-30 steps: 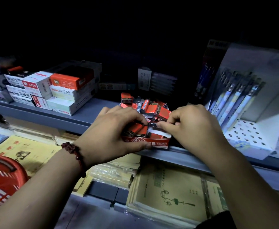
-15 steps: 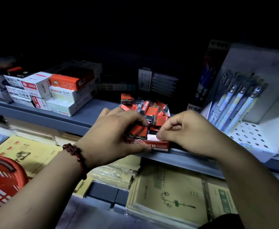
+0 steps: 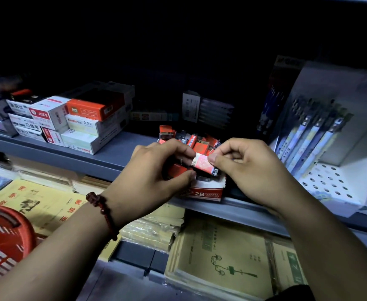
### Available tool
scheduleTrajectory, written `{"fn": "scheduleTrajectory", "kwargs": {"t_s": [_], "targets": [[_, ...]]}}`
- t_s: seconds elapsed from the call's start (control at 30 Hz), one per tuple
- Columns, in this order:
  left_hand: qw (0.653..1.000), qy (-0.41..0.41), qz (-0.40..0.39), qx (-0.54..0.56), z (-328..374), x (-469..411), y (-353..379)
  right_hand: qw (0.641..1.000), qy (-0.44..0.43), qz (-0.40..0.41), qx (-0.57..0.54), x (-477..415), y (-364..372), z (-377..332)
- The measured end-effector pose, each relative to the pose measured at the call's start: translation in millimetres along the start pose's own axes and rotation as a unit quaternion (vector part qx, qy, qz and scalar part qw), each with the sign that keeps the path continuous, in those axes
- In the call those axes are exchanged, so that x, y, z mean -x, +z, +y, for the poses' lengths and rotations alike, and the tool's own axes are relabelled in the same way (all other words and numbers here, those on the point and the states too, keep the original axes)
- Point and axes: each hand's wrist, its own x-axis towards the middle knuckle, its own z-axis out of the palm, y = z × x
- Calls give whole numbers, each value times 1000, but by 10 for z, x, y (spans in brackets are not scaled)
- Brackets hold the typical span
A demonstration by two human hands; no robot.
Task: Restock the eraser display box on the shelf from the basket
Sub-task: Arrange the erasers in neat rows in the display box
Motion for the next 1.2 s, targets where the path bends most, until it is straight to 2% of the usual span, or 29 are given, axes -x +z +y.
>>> {"fn": "scheduleTrajectory", "kwargs": {"t_s": [0.17, 0.33, 0.43, 0.5, 0.63, 0.73, 0.93, 1.0, 1.2], "targets": [[1000, -1, 13, 3, 37, -12, -14, 999, -36, -11, -27, 28, -4, -88], [999, -1, 42, -27, 73, -7, 41, 997, -1, -38, -66, 19, -9, -62], [998, 9, 34, -42, 78, -4, 31, 996, 11, 10, -82, 10, -26, -43], [999, 11, 24, -38, 62, 11, 8, 998, 2, 22, -56, 5, -63, -35], [999, 19, 6, -49, 40, 49, -21, 999, 0, -45, -10, 34, -38, -22], [996, 46, 3, -70, 37, 44, -19, 999, 1, -40, 30, 51, 45, -26], [983, 91, -40, -153, -6, 19, -9, 982, -36, -59, 174, 49, 2, -3], [978, 106, -47, -175, -5, 20, -5, 979, -37, -66, 189, 48, 6, -5], [957, 142, -77, -240, 66, 12, -2, 974, -16, -30, 225, 49, 67, -28]]}}
